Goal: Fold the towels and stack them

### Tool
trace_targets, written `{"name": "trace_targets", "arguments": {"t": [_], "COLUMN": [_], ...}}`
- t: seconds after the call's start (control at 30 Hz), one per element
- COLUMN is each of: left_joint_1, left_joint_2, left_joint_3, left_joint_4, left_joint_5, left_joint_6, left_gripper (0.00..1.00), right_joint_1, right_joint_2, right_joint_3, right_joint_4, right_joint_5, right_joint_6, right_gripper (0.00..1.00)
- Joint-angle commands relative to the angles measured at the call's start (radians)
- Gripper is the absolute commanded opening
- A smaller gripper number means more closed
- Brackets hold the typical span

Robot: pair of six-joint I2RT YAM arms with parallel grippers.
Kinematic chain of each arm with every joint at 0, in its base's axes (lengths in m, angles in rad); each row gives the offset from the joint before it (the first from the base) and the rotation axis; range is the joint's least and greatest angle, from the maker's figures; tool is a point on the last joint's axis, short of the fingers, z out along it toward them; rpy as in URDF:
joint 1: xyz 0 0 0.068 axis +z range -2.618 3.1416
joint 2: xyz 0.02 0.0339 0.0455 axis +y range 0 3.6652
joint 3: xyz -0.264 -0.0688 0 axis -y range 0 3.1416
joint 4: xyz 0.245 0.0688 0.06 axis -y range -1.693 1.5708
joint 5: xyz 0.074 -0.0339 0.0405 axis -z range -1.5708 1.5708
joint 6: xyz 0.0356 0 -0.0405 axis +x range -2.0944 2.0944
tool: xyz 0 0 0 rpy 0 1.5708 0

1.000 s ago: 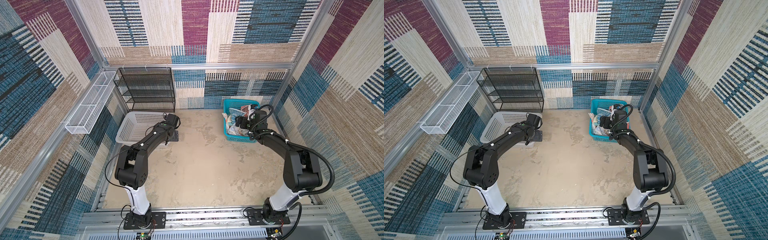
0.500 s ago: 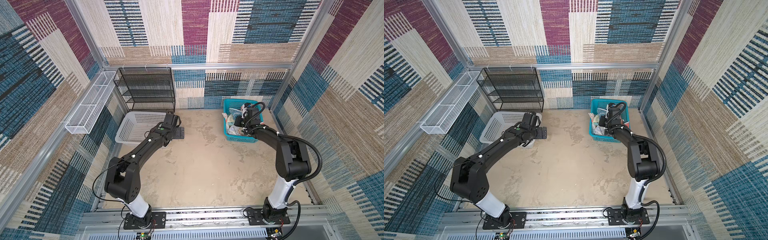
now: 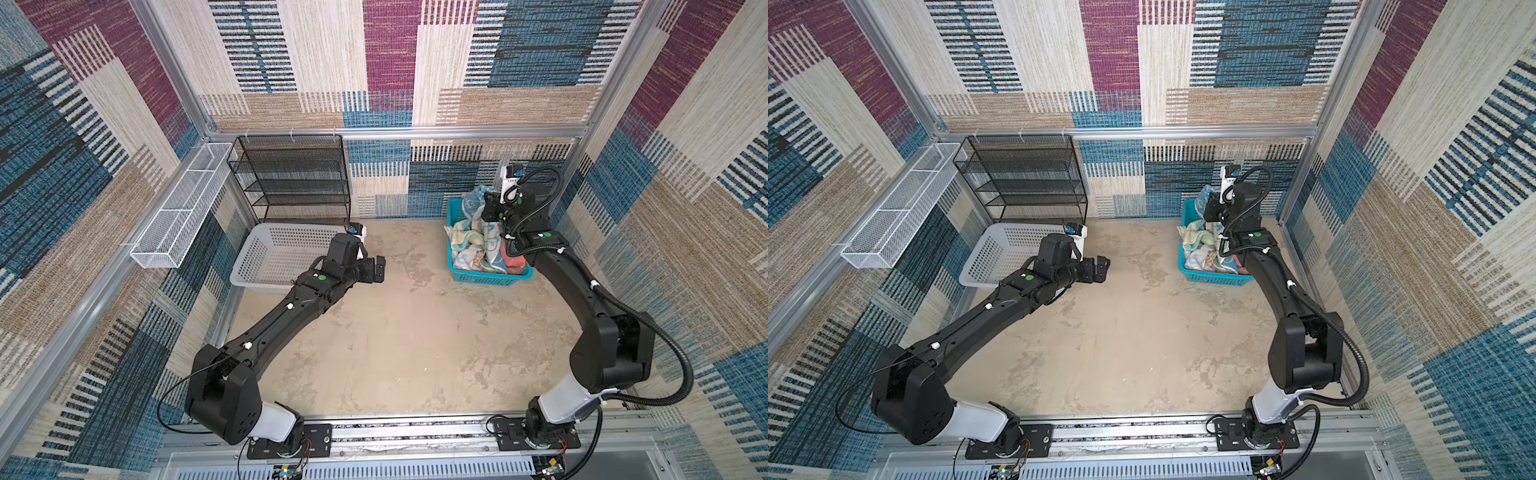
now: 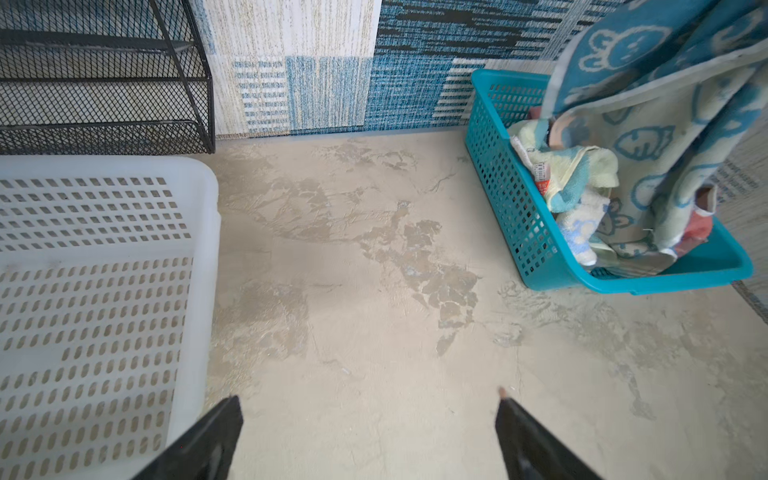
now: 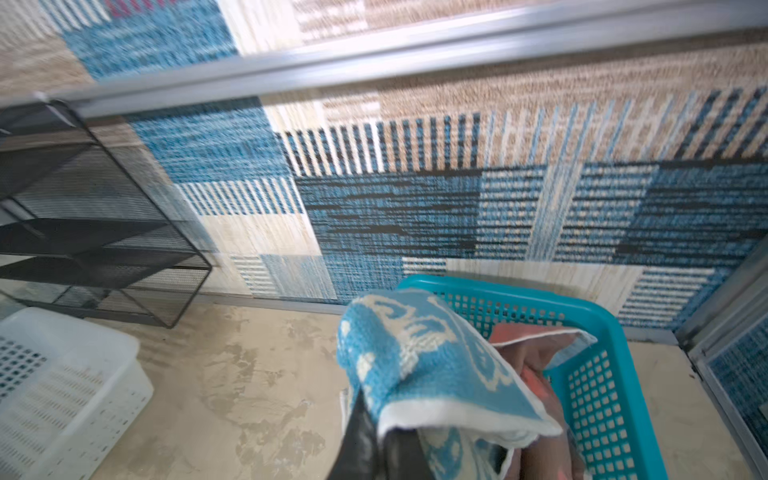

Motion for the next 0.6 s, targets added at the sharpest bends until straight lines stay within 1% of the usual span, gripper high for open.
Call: {"name": "trace_targets", "arguments": {"t": [0.0, 0.2, 0.37, 0.57], "left_joint_1": [-0.007, -0.010, -0.010, -0.009], "left_joint_2": [-0.005, -0.035, -0.107, -0.231], "left_joint_3": [-0.011, -0.036, -0.067, -0.147], "left_joint_4": [0.030, 0.039, 0.019, 0.029], "left_joint_5": [0.001, -0.053, -0.069, -0.108], "left_joint_6": [0.002, -0.033, -0.025, -0.019], "left_gripper": [1.00, 1.00, 1.00, 1.00], "right_joint_1": [0.012, 0.102, 0.196, 0.282], "right_joint_2": [-0.059, -0.160, -0.223, -0.244], "right_joint_3": [0.030, 0.038, -0.002, -0.113], "right_joint_4": [0.005, -0.009, -0.004, 0.023], "right_joint_5": [-0.167, -0.298, -0.383, -0.446], "right_joint_6": [-0.027, -0.056, -0.069, -0.014], "right_gripper": [0.00, 0.00, 0.00, 0.00]}}
